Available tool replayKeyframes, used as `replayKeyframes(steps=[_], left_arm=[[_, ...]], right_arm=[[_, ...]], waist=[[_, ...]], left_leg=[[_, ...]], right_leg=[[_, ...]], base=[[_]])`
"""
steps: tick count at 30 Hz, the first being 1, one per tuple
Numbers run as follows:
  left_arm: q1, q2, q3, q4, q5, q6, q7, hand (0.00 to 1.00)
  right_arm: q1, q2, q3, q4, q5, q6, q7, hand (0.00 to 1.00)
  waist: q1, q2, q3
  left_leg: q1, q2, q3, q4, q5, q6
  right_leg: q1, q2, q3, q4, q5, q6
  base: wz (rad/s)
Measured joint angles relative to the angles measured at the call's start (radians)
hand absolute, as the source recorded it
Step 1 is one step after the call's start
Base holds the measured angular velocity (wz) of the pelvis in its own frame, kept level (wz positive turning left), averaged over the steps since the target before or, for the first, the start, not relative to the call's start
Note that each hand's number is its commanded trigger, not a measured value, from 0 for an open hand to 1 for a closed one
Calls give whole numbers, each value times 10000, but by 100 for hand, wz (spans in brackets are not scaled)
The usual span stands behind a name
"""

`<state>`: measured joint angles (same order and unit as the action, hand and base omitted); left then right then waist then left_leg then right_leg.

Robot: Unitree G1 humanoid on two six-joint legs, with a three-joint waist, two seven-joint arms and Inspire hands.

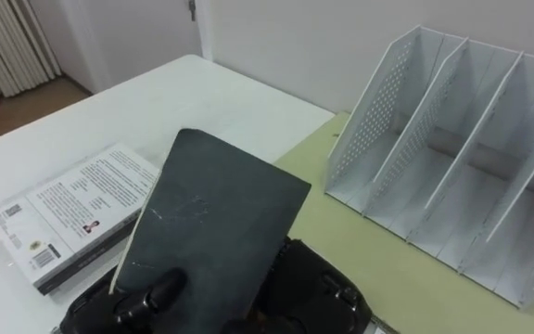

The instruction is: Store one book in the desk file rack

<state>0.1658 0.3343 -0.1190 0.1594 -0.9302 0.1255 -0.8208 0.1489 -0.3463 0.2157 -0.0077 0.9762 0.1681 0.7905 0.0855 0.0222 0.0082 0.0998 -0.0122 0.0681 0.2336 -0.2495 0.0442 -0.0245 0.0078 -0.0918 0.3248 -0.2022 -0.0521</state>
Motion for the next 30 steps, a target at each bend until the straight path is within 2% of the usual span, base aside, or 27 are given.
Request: replayKeyframes(steps=[2,5,7,10,14,21,22,23,30], left_arm=[[2,58,-19,1,3,6,-26,100],[3,398,-32,1,-7,81,-208,100],[3,636,-44,151,-23,223,-423,100],[4,817,-143,372,-19,386,-593,100],[4,860,-198,571,-24,463,-658,100],[6,1001,-283,663,-67,728,-831,100],[6,1071,-310,667,-110,742,-831,100],[6,1118,-343,675,-137,749,-831,100],[7,1188,-431,756,-209,970,-850,100]], right_arm=[[0,-88,3,0,0,1,26,0],[0,-168,60,-1,14,8,147,0],[0,-232,119,0,13,71,210,0],[0,-272,194,0,16,86,210,0],[-1,-517,306,0,28,101,209,0],[-3,-675,373,-1,68,249,208,0],[-3,-718,372,-2,102,274,208,38],[-3,-733,372,-2,111,279,208,100],[-2,-888,378,-3,379,394,195,100]], waist=[[30,15,6],[45,42,-4],[50,118,-45],[43,160,-73],[53,169,-79],[54,170,-87],[55,172,-88],[57,176,-89],[50,241,-75]], left_leg=[[0,1,-1,-1,-1,2],[-24,9,-5,6,-4,-3],[-36,6,-4,8,-4,-2],[-66,5,-3,22,-3,-2],[-74,5,-2,25,-3,-2],[-270,2,9,96,-4,-2],[-320,-1,18,129,-5,-3],[-350,-1,18,165,-7,-4],[-391,4,22,275,-46,-22]], right_leg=[[21,2,1,6,0,0],[20,11,1,13,-3,-5],[6,6,5,19,-4,-6],[-25,4,4,30,-4,-6],[-26,1,1,33,-4,-6],[-219,-18,2,135,-5,-8],[-283,-28,7,201,-16,-18],[-299,-29,8,204,-16,-18],[-336,-35,7,285,-66,-52]], base=[[0],[0],[0],[0],[0],[0],[0],[0],[0]])
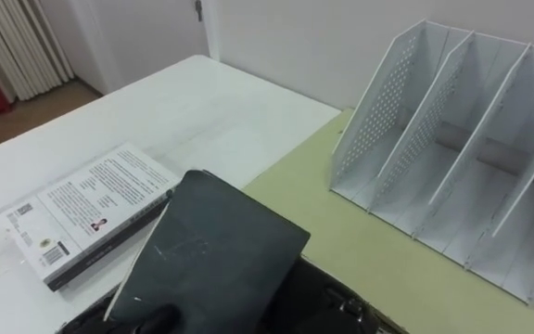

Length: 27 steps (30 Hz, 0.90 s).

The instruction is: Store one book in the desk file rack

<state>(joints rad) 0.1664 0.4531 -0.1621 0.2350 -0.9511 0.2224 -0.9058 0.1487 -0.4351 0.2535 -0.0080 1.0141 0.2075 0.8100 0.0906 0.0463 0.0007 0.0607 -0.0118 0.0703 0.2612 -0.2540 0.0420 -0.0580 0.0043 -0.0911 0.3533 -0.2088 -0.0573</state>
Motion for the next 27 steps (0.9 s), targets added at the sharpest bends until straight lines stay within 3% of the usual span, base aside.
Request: replayKeyframes(steps=[6,12,27], left_arm=[[0,72,-484,1,5,101,-577,100],[0,72,-742,16,3,195,-756,100],[-1,74,-768,45,-4,403,-864,100]], right_arm=[[0,-10,17,-44,56,43,-452,100],[0,-10,98,-44,56,115,-575,100],[0,-17,168,-43,56,115,-583,100]], waist=[[11,72,-49],[27,70,-48],[55,12,-19]], left_leg=[[6,4,18,109,-44,-7],[15,8,45,108,-45,-8],[-55,9,83,120,-46,-7]], right_leg=[[4,-8,7,93,-39,-10],[-5,-5,27,121,-40,-11],[-134,-2,59,133,-40,-11]], base=[[0],[0],[0]])
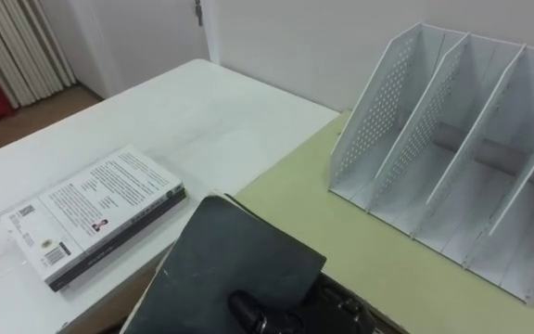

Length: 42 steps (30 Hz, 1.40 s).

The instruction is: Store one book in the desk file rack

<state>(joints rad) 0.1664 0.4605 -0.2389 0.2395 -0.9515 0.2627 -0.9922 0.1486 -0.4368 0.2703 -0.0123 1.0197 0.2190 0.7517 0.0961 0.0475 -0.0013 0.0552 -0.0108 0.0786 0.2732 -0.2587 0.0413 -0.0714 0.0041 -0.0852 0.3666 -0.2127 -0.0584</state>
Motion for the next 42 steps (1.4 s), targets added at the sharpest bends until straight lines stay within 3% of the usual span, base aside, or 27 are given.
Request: replayKeyframes(steps=[2,3,4,5,9,14,16,20,22,25,27,33,36,42], left_arm=[[0,-2,-6,-1,0,24,-21,100],[0,-3,-10,0,0,64,-28,75],[0,-3,-10,0,0,76,-28,18],[0,-3,-9,-1,0,77,-28,0],[-1,-3,-8,100,0,71,1,0],[14,3,57,1152,135,-10,504,0],[70,-13,283,1198,659,-36,744,0],[304,-163,416,1535,2022,-520,1517,0],[507,-478,417,1843,2551,-797,2093,0],[675,-819,415,2355,3176,-1088,2616,0],[773,-1192,413,2897,3984,-1248,3320,0],[861,-1926,354,4264,4959,-1895,4759,0],[690,-2244,387,5441,5117,-2275,5439,0],[743,-2456,403,6619,5140,-2358,6812,0]], right_arm=[[0,10,5,-1,0,0,-1,100],[-1,13,8,0,0,0,-1,100],[0,12,9,0,0,0,-2,100],[0,12,9,0,-1,0,-3,100],[0,12,9,3,-8,0,-123,100],[2,-53,-197,28,-595,-8,-462,100],[4,-9,-473,10,-977,-9,-584,100],[-32,97,-1108,-14,-2069,-277,-1477,100],[-35,304,-1462,-104,-2851,-552,-2320,100],[-120,633,-1860,-451,-3981,-623,-3303,100],[-197,1117,-2149,-631,-5028,-943,-4473,100],[-223,1883,-2108,-1542,-7768,-1414,-7320,100],[-476,2071,-2117,-1652,-8366,-1617,-8644,100],[-1181,2093,-2130,-2063,-10173,-1999,-11427,100]], waist=[[3,1,-1],[9,-1,1],[21,-5,3],[30,-5,3],[90,-38,24],[-84,-134,41],[-151,-179,58],[-401,-178,54],[-481,-187,54],[-641,-178,51],[-780,-181,51],[-890,-166,53],[-867,-163,51],[-853,-203,24]], left_leg=[[3,0,0,1,0,0],[3,0,2,1,0,0],[5,0,3,0,0,0],[5,-1,2,1,0,0],[16,-2,2,0,0,0],[149,2,-7,-58,-1,0],[189,12,-5,-61,0,0],[460,38,12,-233,2,5],[591,20,40,-372,4,9],[612,23,111,-440,7,12],[656,38,176,-453,9,14],[756,36,317,-561,16,3],[734,23,325,-608,16,3],[700,21,428,-693,18,2]], right_leg=[[-2,0,3,0,0,0],[-3,1,5,-1,0,0],[-5,0,6,-3,0,0],[-1,1,5,-3,0,0],[37,0,3,1,-1,1],[217,8,-31,-64,-7,11],[277,15,-54,-138,16,14],[602,50,-114,-429,96,50],[558,63,-39,-409,91,60],[608,87,14,-423,90,61],[626,145,98,-454,93,57],[564,262,332,-612,112,38],[496,306,342,-608,111,39],[346,385,532,-578,110,40]], base=[[0],[0],[0],[0],[0],[2],[0],[4],[-10],[-10],[-10],[-12],[-6],[-8]])
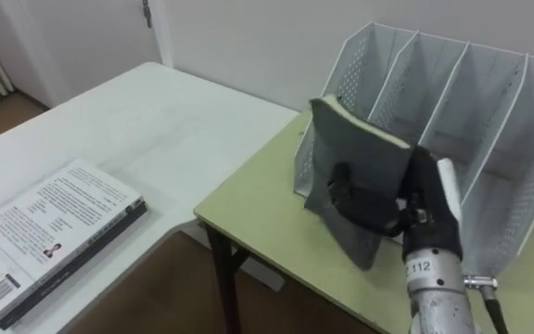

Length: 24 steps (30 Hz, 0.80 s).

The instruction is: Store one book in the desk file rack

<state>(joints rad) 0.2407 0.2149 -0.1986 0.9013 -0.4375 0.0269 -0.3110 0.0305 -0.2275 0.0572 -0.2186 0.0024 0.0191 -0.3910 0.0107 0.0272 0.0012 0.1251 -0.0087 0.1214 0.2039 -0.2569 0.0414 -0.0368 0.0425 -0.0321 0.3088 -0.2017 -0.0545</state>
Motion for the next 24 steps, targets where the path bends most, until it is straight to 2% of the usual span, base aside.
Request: replayKeyframes(steps=[2,4,7,10,16,19,24], left_arm=[[-37,-45,10,231,36,-132,190,0],[-16,-155,394,727,75,-339,299,0],[-37,-235,719,1067,54,-406,584,0],[-116,-346,1080,1520,85,-480,828,0],[-313,-392,1477,1968,562,-516,1140,0],[-445,-411,1699,2199,1039,-557,1346,0],[-555,-469,1935,2450,1217,-559,1577,0]], right_arm=[[-105,0,1,-12,-127,-150,-494,100],[-148,2,-25,-33,-340,-276,-1023,100],[-389,1,-76,-32,-562,-332,-1620,100],[-623,0,-503,-33,-968,-410,-2363,100],[-1135,-49,-1200,-35,-1306,-436,-3228,100],[-1490,-66,-1464,-111,-1472,-470,-3597,100],[-1896,-90,-1997,-251,-1638,-534,-4340,100]], waist=[[5,-46,-40],[94,-161,-110],[144,-304,-110],[204,-501,-99],[223,-549,-103],[189,-548,-104],[202,-585,-84]], left_leg=[[18,3,5,-8,0,0],[94,14,12,-73,1,-1],[114,35,19,-73,1,-1],[188,49,19,-86,6,-10],[272,103,44,-243,5,-9],[289,126,46,-310,5,-10],[278,132,45,-333,15,-26]], right_leg=[[17,8,21,-6,0,0],[90,44,40,-12,0,0],[124,97,113,-122,35,-2],[264,117,108,-262,93,17],[395,210,166,-567,287,27],[399,266,248,-528,309,0],[387,285,270,-549,309,-9]], base=[[0],[-4],[-2],[3],[-4],[-10],[-4]])
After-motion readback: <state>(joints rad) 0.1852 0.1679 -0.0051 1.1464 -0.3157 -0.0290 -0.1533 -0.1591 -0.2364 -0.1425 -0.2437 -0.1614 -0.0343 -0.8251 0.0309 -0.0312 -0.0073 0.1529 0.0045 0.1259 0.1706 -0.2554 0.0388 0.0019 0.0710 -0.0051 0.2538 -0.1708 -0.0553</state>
